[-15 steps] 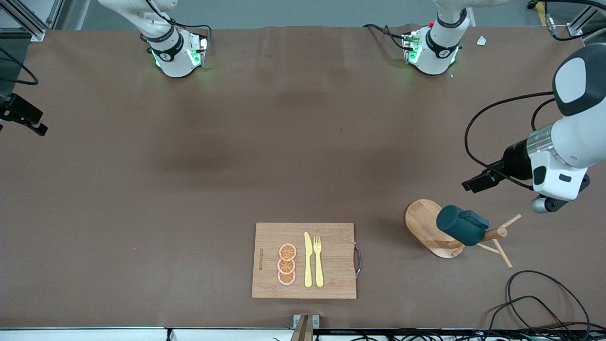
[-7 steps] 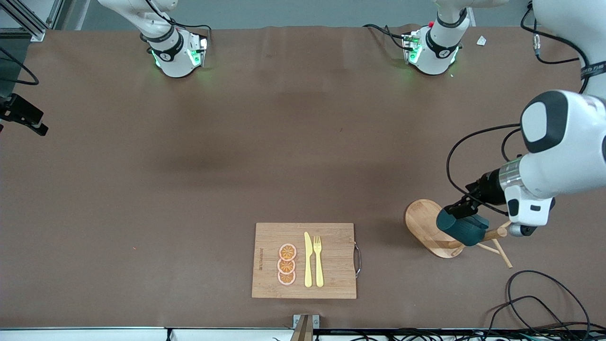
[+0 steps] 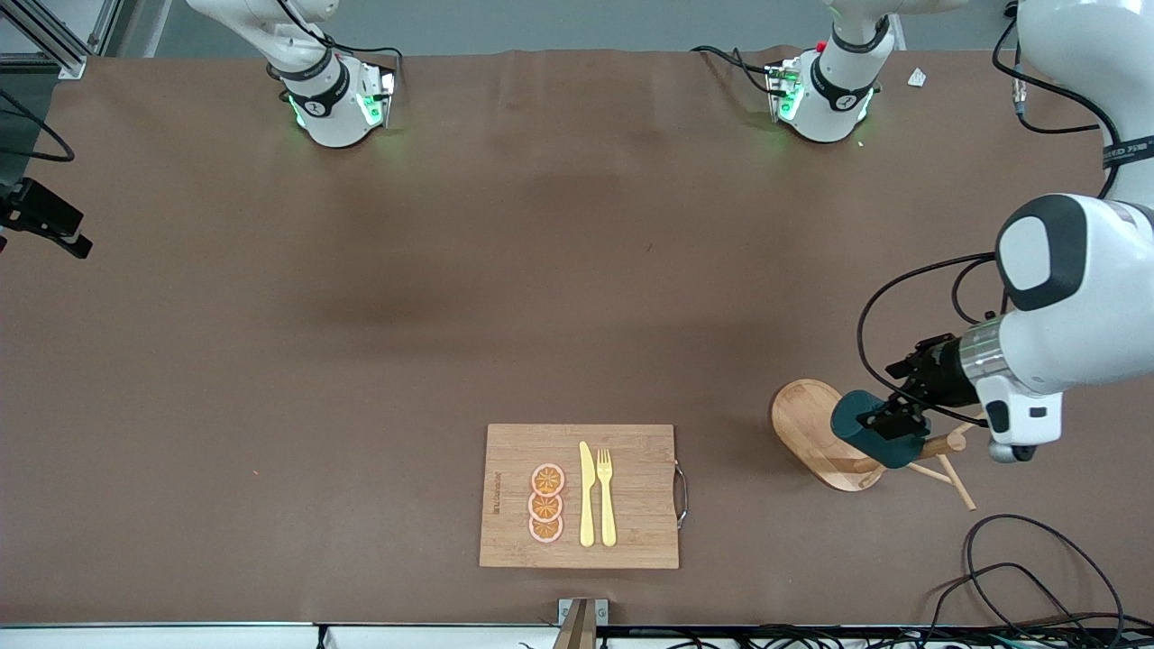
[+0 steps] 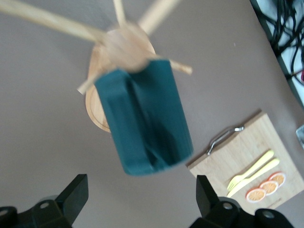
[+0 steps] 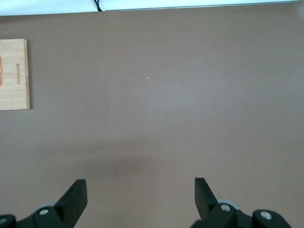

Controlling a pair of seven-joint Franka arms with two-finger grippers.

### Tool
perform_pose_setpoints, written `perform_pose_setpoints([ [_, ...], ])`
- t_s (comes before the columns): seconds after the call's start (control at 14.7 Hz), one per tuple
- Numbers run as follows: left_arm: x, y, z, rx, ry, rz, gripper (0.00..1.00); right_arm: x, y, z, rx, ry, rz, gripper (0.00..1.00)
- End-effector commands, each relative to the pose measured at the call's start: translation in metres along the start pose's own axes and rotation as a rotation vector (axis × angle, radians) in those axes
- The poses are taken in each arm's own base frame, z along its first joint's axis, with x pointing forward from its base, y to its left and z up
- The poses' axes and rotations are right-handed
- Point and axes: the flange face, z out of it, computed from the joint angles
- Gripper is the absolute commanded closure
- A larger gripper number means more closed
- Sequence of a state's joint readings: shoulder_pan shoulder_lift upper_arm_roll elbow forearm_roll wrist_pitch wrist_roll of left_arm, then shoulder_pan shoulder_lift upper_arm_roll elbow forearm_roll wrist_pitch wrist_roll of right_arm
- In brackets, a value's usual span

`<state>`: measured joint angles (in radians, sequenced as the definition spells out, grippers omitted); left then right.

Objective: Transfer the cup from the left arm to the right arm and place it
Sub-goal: 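Close the left gripper on the teal mug's rim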

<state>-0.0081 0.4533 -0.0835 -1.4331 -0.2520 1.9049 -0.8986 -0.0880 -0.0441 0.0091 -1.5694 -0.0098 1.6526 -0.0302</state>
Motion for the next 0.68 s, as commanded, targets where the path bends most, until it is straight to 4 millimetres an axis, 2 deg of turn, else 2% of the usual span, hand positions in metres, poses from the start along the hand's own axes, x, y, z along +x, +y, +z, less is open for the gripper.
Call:
perform_pose_setpoints([
  [0.0,0.01,-0.002,0.004,-0.035,-0.028,-0.052,0.0,-0.002,0.003,0.001,-0.008,-0.003,-0.008,0.0],
  [0.61,0.024,0.002,0.033,-0.08,-0.073,-0.103,0.0,-0.002,0.003,0.001,-0.007,-0.003,-0.006,0.0],
])
